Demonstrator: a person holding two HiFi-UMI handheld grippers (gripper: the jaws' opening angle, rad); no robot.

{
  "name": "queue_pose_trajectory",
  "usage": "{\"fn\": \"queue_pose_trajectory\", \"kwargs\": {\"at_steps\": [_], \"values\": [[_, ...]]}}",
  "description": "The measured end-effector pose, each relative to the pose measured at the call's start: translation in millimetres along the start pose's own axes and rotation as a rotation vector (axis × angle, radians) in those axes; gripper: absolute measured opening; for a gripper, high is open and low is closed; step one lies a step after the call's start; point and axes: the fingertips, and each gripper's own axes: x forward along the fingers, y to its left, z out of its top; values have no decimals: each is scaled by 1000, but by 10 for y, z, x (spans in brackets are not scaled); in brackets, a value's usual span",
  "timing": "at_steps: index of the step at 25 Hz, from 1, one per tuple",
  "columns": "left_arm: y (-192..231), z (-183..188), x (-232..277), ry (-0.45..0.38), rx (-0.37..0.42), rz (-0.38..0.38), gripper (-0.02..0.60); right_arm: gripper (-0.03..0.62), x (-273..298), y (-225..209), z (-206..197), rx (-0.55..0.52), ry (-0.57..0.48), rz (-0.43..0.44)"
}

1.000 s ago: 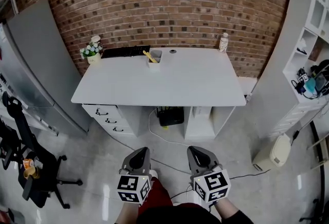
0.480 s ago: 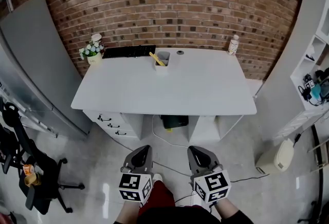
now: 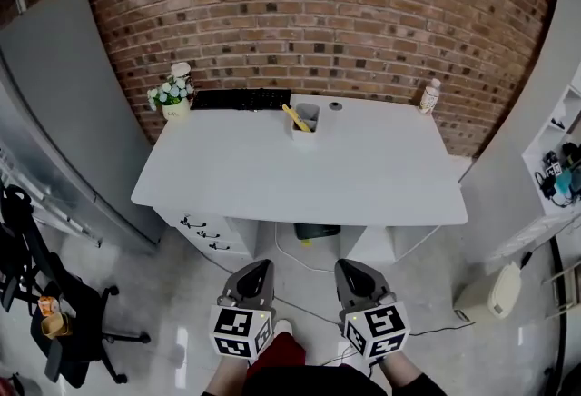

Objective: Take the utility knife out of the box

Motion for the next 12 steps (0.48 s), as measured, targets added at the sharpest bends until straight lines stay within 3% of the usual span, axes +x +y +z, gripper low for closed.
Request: {"fn": "queue_pose_trajectory", "kwargs": {"at_steps": [12], "values": [[515,124,262,-2,-4,-6,3,8,599,35,154,2,14,-11]]}}
